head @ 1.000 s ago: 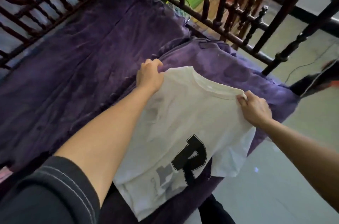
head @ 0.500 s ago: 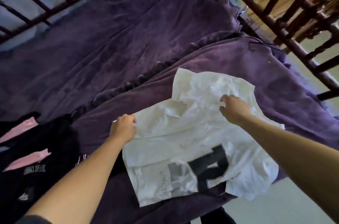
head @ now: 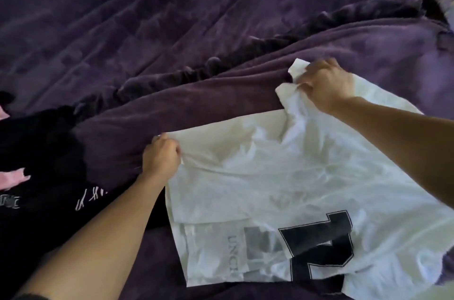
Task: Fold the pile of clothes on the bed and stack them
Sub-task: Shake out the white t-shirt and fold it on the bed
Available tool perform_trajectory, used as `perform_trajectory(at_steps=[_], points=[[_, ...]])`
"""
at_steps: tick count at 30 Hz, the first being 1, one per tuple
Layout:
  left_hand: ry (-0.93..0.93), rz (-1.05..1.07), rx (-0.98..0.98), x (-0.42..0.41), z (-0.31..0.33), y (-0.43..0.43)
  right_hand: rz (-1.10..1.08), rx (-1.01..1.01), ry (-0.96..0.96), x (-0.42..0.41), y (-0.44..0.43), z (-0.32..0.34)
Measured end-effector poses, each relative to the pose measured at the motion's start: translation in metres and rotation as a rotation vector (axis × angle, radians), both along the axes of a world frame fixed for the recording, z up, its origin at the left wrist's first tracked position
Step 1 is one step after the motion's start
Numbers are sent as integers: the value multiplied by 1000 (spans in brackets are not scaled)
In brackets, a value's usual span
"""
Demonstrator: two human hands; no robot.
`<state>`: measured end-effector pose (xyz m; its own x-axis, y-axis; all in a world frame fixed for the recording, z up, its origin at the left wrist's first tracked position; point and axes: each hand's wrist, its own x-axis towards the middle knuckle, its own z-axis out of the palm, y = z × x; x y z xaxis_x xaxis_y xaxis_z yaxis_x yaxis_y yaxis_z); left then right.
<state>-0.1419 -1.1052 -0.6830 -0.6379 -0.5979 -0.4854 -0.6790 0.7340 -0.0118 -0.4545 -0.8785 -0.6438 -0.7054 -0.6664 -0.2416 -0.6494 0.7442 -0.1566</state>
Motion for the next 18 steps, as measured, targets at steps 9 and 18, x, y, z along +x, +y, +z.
perform_trajectory(at_steps=[9, 18], points=[[340, 495, -64, -60, 21, -51, -538, -336, 84, -95, -38, 51], [340, 83, -48, -40, 22, 32, -389, -269, -52, -17, 41, 29]])
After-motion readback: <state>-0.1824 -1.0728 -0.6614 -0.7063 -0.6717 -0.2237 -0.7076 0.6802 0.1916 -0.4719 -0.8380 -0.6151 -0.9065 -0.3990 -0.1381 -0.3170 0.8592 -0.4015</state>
